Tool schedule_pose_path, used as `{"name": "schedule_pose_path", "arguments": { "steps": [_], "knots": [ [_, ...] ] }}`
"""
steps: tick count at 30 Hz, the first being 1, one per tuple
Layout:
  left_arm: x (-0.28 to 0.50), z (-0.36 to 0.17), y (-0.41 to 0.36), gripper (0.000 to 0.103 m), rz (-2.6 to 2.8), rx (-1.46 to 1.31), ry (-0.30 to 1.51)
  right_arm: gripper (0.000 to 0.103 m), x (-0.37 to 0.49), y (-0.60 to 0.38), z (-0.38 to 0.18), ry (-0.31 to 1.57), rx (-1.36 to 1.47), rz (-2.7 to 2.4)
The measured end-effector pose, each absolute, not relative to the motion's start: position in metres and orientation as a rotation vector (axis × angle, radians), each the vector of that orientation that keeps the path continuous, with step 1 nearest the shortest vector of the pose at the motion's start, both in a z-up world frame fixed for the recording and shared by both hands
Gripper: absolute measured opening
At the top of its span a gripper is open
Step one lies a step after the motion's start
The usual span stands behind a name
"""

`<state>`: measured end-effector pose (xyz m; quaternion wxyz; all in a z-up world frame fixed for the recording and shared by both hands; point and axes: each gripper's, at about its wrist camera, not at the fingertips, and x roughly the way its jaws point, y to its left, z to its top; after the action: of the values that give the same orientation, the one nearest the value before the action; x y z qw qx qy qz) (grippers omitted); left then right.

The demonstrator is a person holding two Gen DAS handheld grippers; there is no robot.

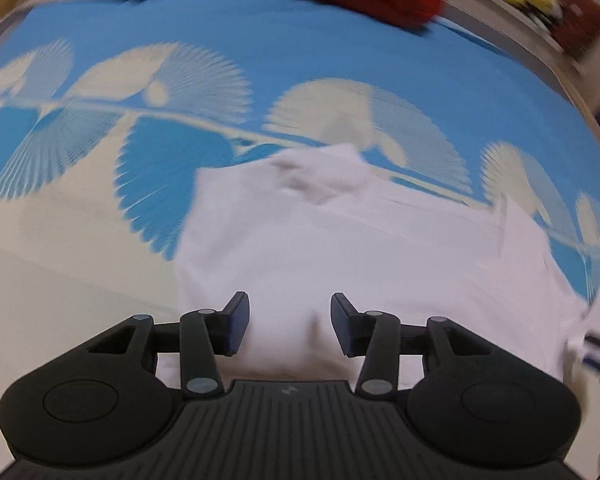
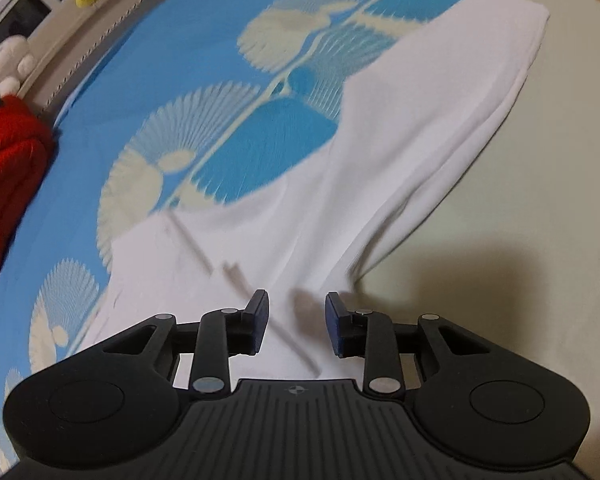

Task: Fold small clothes

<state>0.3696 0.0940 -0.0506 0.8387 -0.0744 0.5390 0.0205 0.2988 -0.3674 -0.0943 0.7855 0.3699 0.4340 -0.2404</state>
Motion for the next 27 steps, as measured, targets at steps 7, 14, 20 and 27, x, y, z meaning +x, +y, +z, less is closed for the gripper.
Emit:
{"name": "schedule_pose_path", "arguments": {
  "steps": [7, 14, 20, 27],
  "knots": [
    [0.362, -0.051, 0.055, 0.051, -0.029, 0.007, 1.117, 0.033, 0.287, -0.458, -0.096, 0.861, 0.878, -0.672],
    [0.359, -0.053, 0.050, 0.051, -0.038, 0.046, 1.116, 0.043, 0.255, -0.562, -0.126, 0.759, 0.993, -0.807],
    [0.361, -0.053, 0.052, 0.051, -0.030, 0.045, 1.119, 0.043, 0.248, -0.609, -0.146, 0.627, 1.069, -0.789],
    [0.360, -0.052, 0.056, 0.051, -0.027, 0.037, 1.116, 0.043, 0.249, -0.635, -0.159, 0.504, 1.061, -0.799]
  ]
}}
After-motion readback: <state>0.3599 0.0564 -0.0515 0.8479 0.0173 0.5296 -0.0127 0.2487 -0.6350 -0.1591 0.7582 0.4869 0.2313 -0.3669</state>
